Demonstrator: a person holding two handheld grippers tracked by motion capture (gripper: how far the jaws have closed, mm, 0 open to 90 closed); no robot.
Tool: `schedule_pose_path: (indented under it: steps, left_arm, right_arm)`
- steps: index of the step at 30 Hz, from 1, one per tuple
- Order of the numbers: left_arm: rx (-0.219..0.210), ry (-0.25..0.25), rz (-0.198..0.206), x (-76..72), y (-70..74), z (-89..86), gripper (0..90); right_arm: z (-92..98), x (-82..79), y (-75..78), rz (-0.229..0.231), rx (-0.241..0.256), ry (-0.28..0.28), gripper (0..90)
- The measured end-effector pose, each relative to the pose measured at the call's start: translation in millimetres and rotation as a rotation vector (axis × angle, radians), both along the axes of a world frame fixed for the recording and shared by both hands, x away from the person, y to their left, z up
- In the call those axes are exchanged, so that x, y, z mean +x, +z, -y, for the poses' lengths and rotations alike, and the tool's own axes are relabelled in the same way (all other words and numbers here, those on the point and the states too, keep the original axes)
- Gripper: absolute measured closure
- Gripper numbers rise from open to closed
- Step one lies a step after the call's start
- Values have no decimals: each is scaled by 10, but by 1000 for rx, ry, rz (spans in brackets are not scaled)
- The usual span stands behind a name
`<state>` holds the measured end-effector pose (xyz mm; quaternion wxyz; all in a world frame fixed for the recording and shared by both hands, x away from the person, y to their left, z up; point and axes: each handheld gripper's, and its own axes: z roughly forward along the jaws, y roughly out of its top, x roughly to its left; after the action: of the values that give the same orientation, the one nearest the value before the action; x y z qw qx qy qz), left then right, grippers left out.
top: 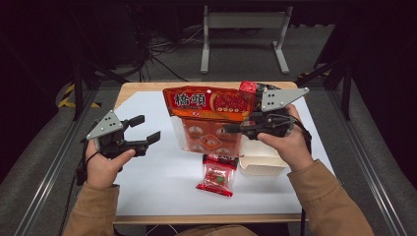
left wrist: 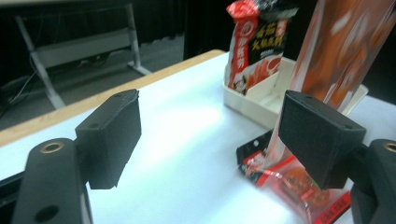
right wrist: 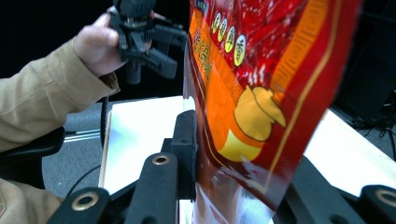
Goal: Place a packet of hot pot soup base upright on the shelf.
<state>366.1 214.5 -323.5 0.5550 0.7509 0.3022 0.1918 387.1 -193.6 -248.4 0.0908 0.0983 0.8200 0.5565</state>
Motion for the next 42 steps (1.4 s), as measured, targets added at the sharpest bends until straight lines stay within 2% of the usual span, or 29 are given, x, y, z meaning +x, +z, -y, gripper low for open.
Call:
schedule_pose_path:
  steps: [2, 11, 17, 21, 27, 32, 42]
  left_arm:
    - [17, 10, -11, 13, -45, -35, 209]
    - [22, 42, -70, 69, -216, -197, 191]
    - [40, 66, -79, 80, -271, -244, 186]
    - [34, 74, -90, 85, -298, -269, 185]
    - [38, 63, -111, 94, -326, -279, 199]
    - [45, 72, -95, 89, -325, -281, 200]
    - [36, 76, -95, 77, -330, -286, 214]
  right_arm:
    - [24, 11, 22, 2, 7, 1, 709]
    - [155, 51, 112, 20, 9, -33, 710]
    - [270, 71, 152, 35, 7, -72, 709]
    - [363, 96, 166, 39, 12, -100, 710]
    - [490, 122, 175, 43, 27, -137, 710]
    - [607, 138, 163, 46, 35, -171, 709]
    - [867, 149, 111, 52, 53, -251, 710]
